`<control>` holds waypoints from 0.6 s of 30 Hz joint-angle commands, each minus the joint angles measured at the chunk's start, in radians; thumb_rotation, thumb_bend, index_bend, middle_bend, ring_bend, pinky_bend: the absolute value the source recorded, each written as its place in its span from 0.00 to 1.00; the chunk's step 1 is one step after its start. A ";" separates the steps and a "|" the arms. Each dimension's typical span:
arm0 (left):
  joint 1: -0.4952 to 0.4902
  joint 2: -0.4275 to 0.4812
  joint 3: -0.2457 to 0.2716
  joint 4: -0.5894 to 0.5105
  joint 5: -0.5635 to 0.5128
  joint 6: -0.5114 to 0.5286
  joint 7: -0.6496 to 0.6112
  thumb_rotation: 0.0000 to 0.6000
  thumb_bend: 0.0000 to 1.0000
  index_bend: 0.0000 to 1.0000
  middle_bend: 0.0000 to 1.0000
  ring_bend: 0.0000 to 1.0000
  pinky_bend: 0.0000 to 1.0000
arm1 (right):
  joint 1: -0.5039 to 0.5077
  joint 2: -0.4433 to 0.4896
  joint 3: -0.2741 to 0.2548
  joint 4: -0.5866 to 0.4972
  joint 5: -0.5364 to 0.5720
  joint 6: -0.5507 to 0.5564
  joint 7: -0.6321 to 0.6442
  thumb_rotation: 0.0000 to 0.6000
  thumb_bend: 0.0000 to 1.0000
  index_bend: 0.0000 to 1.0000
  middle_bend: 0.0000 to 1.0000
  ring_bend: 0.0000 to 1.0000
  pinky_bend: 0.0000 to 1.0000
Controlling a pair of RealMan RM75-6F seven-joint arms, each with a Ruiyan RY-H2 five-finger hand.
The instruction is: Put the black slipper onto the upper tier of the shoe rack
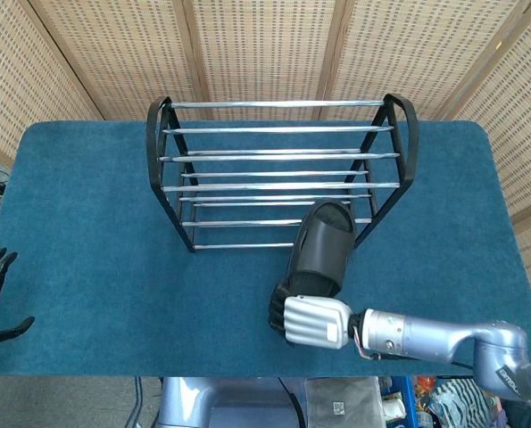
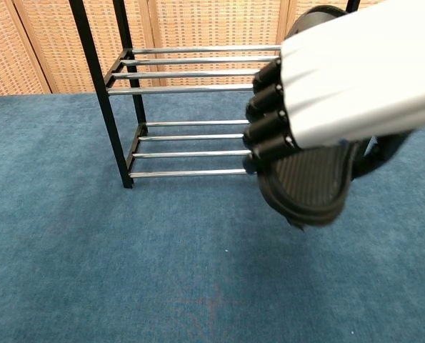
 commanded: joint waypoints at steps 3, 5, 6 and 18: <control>-0.004 0.004 -0.005 0.003 -0.015 -0.011 -0.013 1.00 0.20 0.00 0.00 0.00 0.00 | 0.067 -0.057 0.034 0.098 0.052 -0.055 0.056 1.00 0.84 0.50 0.52 0.37 0.41; -0.006 0.005 -0.007 0.005 -0.022 -0.018 -0.017 1.00 0.20 0.00 0.00 0.00 0.00 | 0.082 -0.070 0.043 0.127 0.063 -0.064 0.061 1.00 0.85 0.50 0.51 0.37 0.41; -0.009 0.005 -0.008 0.007 -0.027 -0.024 -0.019 1.00 0.20 0.00 0.00 0.00 0.00 | 0.092 -0.078 0.049 0.146 0.071 -0.073 0.061 1.00 0.85 0.50 0.50 0.37 0.41; -0.031 0.003 -0.018 0.017 -0.066 -0.073 -0.021 1.00 0.20 0.00 0.00 0.00 0.00 | 0.167 -0.116 0.080 0.293 0.138 -0.119 0.062 1.00 0.85 0.50 0.45 0.35 0.42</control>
